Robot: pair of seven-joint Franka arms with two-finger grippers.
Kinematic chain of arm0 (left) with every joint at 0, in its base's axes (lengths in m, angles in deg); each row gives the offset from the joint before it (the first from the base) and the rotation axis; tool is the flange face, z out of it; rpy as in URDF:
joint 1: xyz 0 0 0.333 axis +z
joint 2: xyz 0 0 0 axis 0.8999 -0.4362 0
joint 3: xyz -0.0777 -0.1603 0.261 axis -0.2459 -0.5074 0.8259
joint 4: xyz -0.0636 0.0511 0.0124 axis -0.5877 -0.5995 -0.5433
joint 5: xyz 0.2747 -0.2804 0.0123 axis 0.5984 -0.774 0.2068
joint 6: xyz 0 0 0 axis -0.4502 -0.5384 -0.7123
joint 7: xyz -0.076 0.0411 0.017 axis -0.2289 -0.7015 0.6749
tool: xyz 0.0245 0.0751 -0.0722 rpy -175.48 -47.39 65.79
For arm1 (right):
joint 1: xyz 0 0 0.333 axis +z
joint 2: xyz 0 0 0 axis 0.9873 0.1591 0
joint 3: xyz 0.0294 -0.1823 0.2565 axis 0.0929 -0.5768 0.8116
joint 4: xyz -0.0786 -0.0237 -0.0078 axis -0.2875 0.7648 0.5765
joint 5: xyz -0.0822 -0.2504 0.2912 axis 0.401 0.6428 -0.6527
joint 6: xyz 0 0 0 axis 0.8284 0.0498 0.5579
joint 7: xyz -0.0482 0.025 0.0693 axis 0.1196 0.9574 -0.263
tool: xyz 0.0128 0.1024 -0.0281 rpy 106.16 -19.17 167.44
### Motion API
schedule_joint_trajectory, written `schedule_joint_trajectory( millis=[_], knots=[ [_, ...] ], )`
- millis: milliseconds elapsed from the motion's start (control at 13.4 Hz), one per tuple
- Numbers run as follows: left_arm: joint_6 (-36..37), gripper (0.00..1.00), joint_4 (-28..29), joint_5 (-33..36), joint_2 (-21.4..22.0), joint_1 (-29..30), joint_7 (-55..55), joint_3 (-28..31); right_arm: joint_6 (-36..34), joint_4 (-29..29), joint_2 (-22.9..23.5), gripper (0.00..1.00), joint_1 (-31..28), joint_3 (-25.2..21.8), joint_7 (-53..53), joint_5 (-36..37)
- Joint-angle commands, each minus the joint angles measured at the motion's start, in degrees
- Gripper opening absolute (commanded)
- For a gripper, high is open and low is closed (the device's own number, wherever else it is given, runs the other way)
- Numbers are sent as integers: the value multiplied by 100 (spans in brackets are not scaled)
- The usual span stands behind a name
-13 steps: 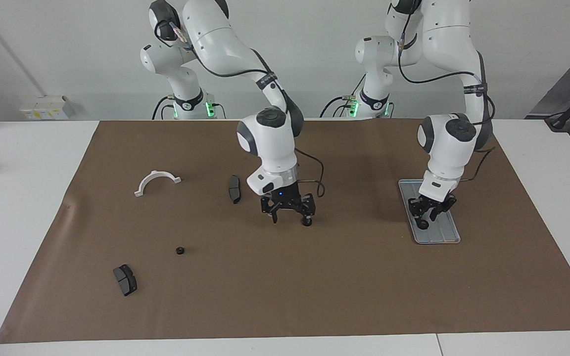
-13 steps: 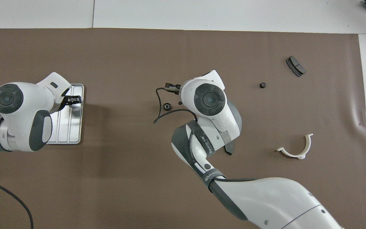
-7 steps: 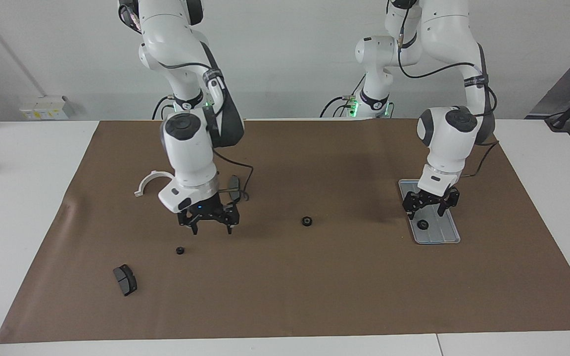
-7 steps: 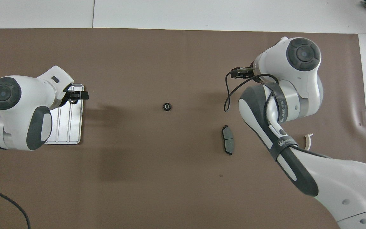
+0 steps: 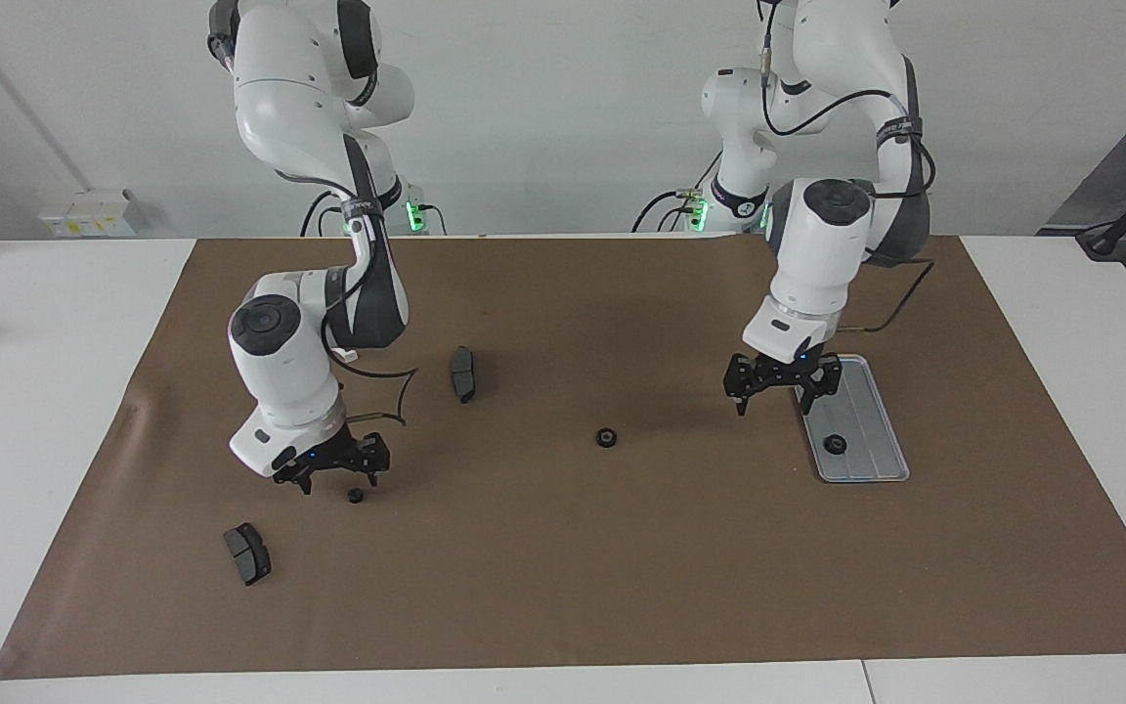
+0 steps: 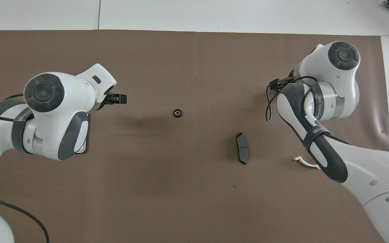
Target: Pick bearing gear from pile to tray
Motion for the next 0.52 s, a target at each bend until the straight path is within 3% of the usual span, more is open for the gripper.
schedule_joint_trajectory(
  millis=[0,223,447],
  knots=[
    [158,100,-514,61,-441,-566,594,98,117,19,67,92,-124,129,-156,-239],
    [299,100,-1208,61,-1073,-988,1095,107,188,-7,112,61,-63,129,-147,-355],
    [290,100,-1517,44,-1399,-1270,1395,107,223,-16,182,51,-124,129,-165,-346]
  ],
)
